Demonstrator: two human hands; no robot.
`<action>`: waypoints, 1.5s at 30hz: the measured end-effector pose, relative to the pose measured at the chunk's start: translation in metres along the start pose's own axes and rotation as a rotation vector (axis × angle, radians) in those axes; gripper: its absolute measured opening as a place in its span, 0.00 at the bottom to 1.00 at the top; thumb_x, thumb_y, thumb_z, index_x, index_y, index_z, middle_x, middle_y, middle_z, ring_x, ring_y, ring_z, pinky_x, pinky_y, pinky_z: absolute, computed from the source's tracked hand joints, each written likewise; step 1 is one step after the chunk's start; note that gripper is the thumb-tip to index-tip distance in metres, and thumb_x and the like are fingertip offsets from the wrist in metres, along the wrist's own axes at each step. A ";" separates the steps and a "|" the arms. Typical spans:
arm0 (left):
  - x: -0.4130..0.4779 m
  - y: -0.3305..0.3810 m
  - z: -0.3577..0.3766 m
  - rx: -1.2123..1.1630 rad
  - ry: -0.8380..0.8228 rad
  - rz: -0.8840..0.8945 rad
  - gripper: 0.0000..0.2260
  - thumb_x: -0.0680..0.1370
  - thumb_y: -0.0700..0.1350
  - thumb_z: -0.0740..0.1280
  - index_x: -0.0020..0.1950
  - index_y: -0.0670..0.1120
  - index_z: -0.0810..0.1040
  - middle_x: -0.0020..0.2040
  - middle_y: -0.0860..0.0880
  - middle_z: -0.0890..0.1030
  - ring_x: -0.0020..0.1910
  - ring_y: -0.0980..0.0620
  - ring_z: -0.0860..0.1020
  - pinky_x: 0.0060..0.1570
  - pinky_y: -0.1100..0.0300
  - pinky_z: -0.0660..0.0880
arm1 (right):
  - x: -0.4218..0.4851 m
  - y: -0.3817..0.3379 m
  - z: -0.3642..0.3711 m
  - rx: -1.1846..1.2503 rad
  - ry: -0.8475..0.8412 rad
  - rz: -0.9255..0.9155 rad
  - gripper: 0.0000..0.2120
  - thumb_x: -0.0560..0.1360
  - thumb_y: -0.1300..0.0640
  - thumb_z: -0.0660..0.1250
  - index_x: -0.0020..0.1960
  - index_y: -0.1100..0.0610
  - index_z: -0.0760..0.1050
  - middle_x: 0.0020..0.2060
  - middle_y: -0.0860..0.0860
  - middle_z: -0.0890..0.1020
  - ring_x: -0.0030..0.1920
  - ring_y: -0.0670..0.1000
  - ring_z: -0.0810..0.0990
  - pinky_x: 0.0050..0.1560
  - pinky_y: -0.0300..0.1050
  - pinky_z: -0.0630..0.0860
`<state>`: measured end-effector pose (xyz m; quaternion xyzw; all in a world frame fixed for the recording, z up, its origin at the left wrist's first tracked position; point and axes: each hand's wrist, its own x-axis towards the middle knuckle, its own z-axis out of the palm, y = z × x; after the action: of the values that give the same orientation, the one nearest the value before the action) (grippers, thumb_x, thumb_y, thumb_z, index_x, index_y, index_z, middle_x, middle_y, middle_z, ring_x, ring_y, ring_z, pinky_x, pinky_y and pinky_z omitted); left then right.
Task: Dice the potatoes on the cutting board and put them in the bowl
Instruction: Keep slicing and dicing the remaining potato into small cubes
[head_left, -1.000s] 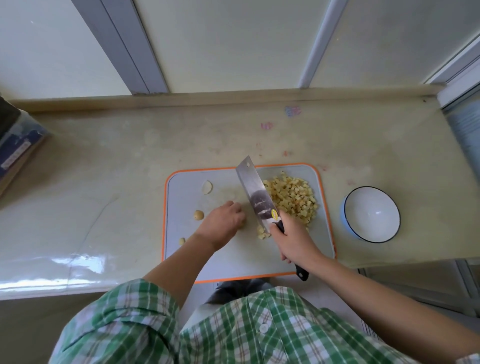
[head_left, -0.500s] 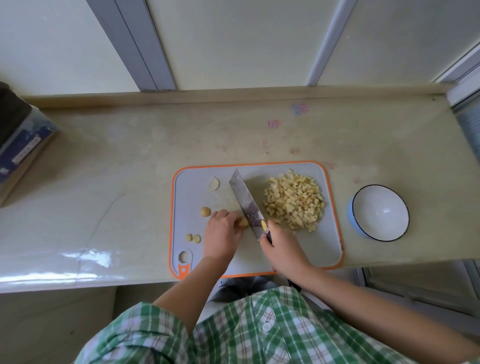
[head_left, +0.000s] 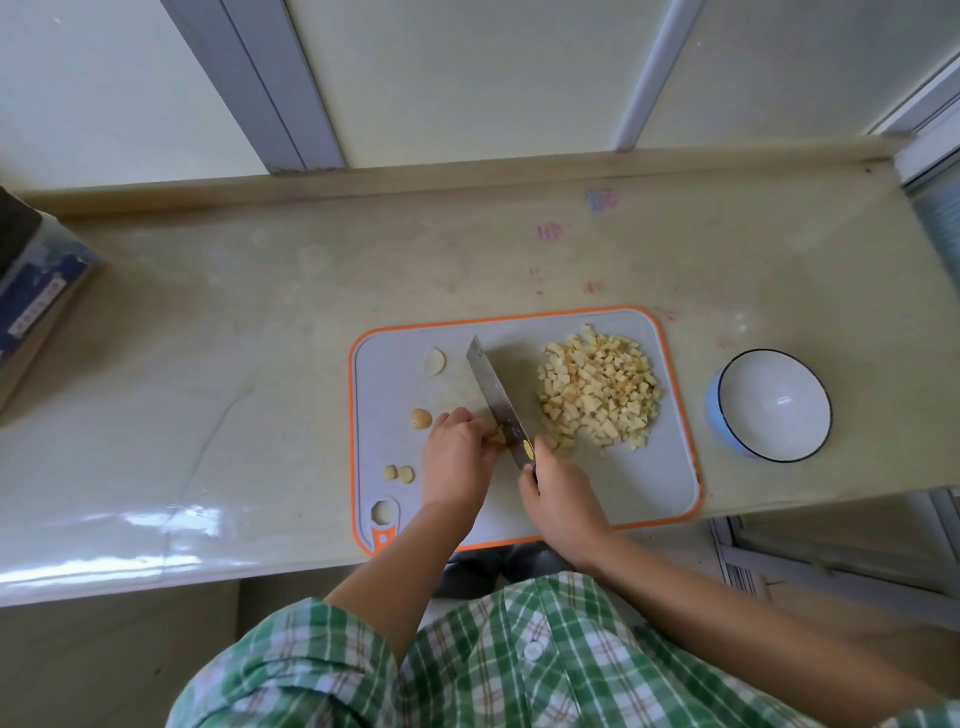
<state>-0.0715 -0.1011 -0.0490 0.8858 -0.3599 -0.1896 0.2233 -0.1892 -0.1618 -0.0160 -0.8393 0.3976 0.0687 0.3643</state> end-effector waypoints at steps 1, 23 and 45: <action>0.000 -0.001 0.000 -0.002 0.000 0.009 0.02 0.68 0.40 0.74 0.38 0.45 0.82 0.34 0.47 0.74 0.38 0.44 0.73 0.36 0.58 0.64 | 0.000 0.001 0.000 0.023 0.019 0.010 0.02 0.79 0.61 0.56 0.48 0.57 0.65 0.29 0.50 0.69 0.32 0.56 0.71 0.33 0.48 0.63; 0.004 -0.004 -0.006 -0.115 -0.028 -0.088 0.03 0.71 0.41 0.70 0.38 0.47 0.84 0.36 0.50 0.80 0.39 0.48 0.75 0.36 0.59 0.63 | 0.001 -0.007 0.006 0.029 -0.003 0.023 0.03 0.80 0.61 0.56 0.47 0.56 0.64 0.29 0.47 0.68 0.29 0.44 0.67 0.27 0.38 0.60; 0.016 -0.033 -0.027 -0.128 0.175 -0.114 0.05 0.75 0.39 0.66 0.50 0.44 0.78 0.43 0.46 0.78 0.45 0.44 0.76 0.42 0.51 0.73 | 0.008 0.013 -0.026 0.353 0.070 0.253 0.03 0.80 0.61 0.55 0.52 0.57 0.66 0.29 0.54 0.73 0.19 0.52 0.74 0.19 0.43 0.69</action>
<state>-0.0295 -0.0846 -0.0468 0.9019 -0.2755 -0.1465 0.2986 -0.1975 -0.1896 -0.0078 -0.7080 0.5179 0.0139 0.4798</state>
